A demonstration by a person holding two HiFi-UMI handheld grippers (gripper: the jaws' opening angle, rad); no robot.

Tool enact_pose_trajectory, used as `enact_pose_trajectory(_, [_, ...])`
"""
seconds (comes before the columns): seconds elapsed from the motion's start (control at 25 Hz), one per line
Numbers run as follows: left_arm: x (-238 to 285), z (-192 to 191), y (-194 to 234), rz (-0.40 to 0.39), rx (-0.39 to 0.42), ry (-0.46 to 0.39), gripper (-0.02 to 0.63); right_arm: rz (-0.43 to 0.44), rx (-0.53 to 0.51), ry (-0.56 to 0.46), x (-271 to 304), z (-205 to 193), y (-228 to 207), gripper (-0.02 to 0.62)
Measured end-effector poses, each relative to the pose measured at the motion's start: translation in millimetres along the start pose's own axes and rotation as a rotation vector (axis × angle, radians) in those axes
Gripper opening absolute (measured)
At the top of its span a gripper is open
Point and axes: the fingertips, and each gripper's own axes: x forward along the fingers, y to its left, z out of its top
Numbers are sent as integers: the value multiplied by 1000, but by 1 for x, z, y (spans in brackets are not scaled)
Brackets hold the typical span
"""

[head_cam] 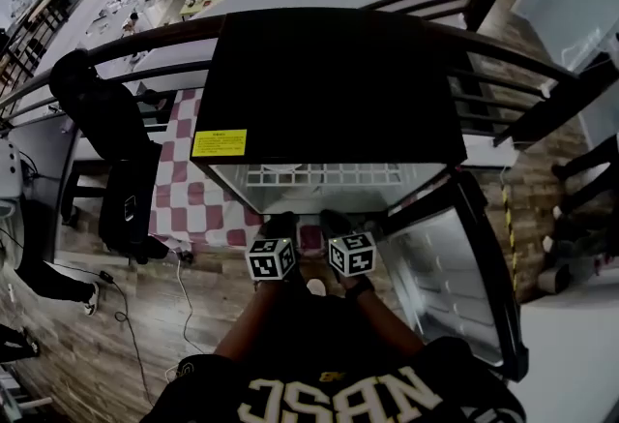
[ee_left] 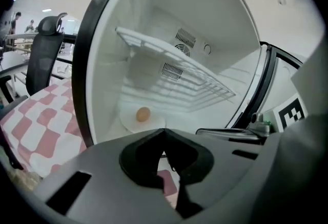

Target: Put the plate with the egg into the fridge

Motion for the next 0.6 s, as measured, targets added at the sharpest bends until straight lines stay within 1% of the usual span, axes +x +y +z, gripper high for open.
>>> enact_pose_trajectory(0.12, [-24,13,-14,5,38,-56,20,10,-61,-68,-29,18,14,31])
enact_pose_trajectory(0.28, [-57,34,-32,3,60,-131,20,46,-135,-142,-63,43,41,31])
enact_pose_trajectory(0.48, [-92,69,-44,8,49,-217,21,78,-160,-262,-92,84,72,28])
enact_pose_trajectory(0.6, [-111,94,-50,8,99,-272,21,78,-174,-327,-105,110,84,28])
